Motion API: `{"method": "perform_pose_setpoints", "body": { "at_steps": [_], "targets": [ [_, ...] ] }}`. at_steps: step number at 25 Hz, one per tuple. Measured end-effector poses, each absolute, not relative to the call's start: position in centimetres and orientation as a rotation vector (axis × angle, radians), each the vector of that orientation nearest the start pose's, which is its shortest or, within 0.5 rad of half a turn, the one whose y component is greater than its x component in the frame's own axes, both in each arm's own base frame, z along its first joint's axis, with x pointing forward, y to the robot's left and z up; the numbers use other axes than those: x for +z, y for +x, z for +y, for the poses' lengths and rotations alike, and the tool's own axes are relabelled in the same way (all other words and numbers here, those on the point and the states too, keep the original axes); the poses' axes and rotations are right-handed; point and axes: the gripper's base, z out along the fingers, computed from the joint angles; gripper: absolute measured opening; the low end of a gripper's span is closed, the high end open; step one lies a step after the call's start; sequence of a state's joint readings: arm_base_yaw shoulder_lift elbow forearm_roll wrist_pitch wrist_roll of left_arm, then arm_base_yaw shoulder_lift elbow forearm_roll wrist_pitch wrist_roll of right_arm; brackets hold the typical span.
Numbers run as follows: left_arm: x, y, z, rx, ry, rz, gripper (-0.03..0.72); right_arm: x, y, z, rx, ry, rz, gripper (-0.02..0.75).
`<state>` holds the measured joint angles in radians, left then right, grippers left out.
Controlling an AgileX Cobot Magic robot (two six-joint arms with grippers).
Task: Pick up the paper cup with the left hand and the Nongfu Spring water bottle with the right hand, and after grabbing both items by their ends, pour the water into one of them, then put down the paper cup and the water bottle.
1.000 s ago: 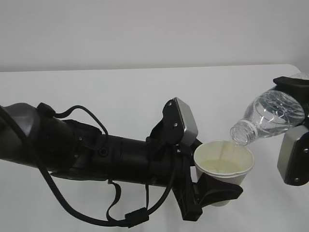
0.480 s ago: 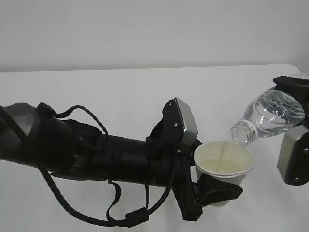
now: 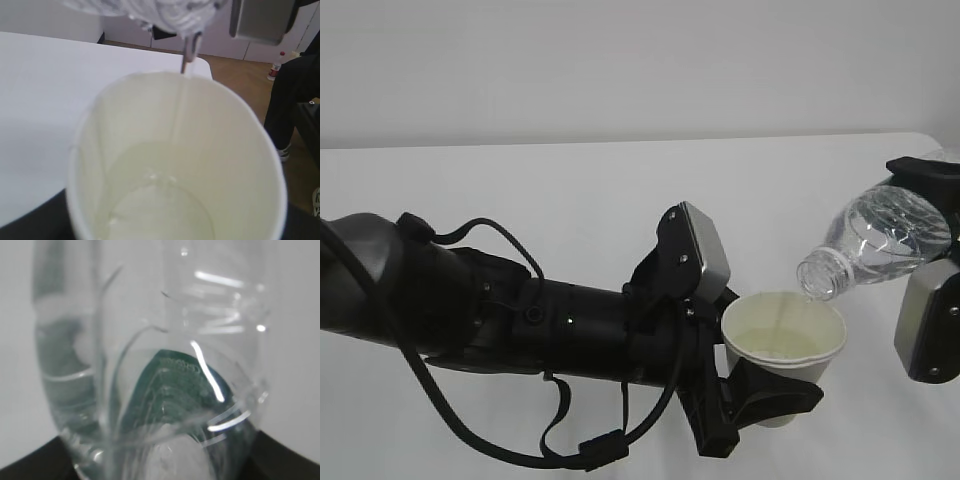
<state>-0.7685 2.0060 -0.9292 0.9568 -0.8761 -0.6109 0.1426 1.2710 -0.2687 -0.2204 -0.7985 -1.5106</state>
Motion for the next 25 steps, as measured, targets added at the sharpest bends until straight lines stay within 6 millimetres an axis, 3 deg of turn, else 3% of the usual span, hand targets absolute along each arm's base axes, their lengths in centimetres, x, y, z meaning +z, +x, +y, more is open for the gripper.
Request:
{"method": "perform_pose_setpoints", "body": {
  "at_steps": [25],
  "targets": [
    [13.82,23.07,-30.21,-1.071,1.274,1.575,0.473,20.69,21.14,4.54,-0.995,-1.469,0.991,0.427]
  ]
}}
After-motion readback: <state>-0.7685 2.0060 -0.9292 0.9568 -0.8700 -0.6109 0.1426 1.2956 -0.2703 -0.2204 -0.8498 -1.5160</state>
